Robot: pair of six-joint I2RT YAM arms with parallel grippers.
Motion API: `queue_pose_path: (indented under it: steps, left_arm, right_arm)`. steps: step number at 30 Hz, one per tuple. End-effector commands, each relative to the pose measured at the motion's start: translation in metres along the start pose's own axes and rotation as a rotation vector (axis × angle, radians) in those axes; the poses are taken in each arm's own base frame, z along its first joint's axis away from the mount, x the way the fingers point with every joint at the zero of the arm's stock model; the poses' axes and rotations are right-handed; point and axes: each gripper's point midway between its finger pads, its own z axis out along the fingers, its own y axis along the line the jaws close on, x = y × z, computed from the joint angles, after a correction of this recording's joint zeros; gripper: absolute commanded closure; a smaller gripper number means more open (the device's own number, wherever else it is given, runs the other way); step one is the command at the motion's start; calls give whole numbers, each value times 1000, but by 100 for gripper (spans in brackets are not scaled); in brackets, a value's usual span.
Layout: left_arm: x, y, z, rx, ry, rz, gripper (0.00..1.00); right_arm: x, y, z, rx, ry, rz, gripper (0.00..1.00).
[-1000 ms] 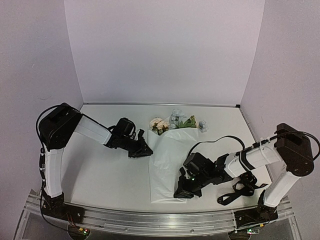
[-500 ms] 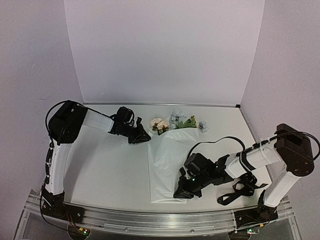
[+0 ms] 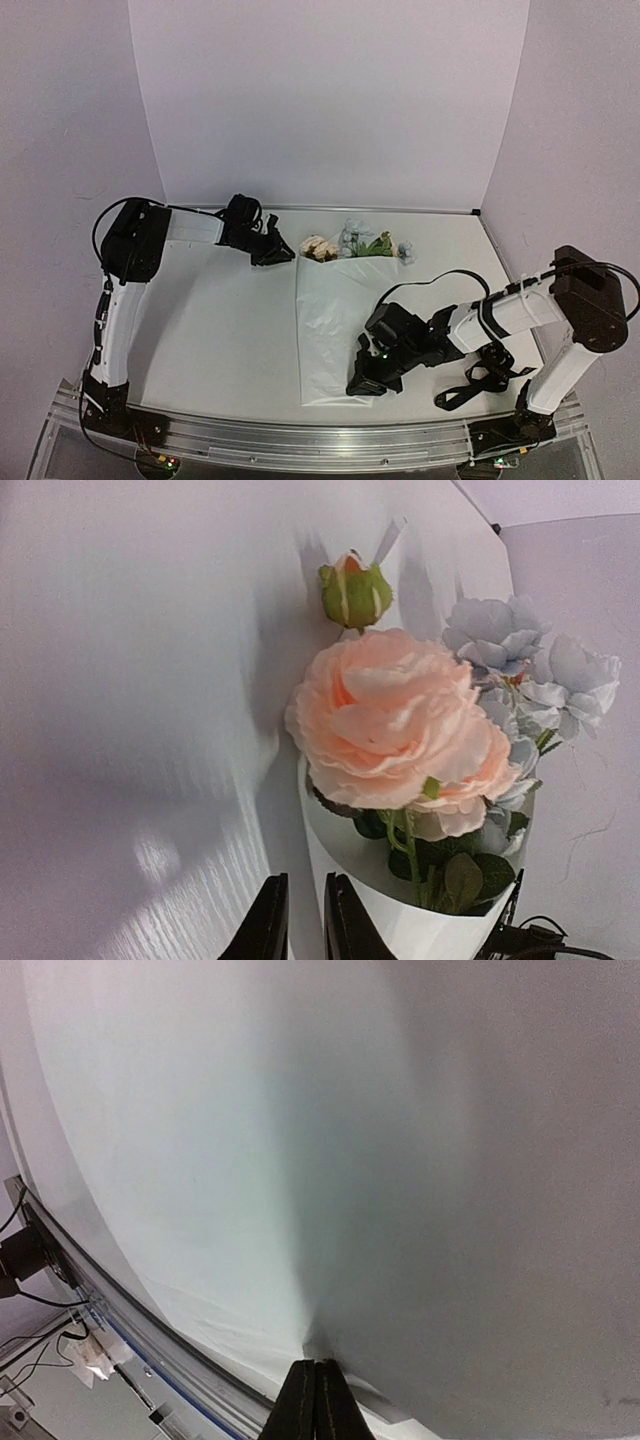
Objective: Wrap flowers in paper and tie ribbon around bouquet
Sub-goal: Press the fold line on the folded bouquet, then move the folded bouquet to the center of the board.
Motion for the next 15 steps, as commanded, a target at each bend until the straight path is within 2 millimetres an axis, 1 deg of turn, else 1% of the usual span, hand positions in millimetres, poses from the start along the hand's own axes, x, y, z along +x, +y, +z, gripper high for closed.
queue_pose_path:
  steps: [1,3,5,7,8,10,12,15]
  left_arm:
    - [-17,-66,-62,45,-91,133,82]
    - [-5,-70,-74,47,-98,129,82]
    - [10,-75,-84,47,-97,127,82]
    - [28,-83,-92,47,-94,137,82]
    - [41,-84,-92,49,-83,133,82]
    - [65,-93,-96,67,-67,135,82]
    - [91,-95,-93,67,-36,138,83]
    - [130,-107,-87,86,17,150,83]
  right_arm:
    - [-3,26,-20,-8,-11,-48,97]
    - [-2,26,-27,3,-19,-64,97]
    - [0,19,-32,26,-24,-72,97]
    - [2,9,-32,50,-24,-69,97]
    - [3,5,-31,59,-22,-67,97]
    - [5,-4,-27,81,-17,-60,97]
    - [6,-14,-23,108,-12,-50,97]
    - [7,-23,-16,132,-1,-40,97]
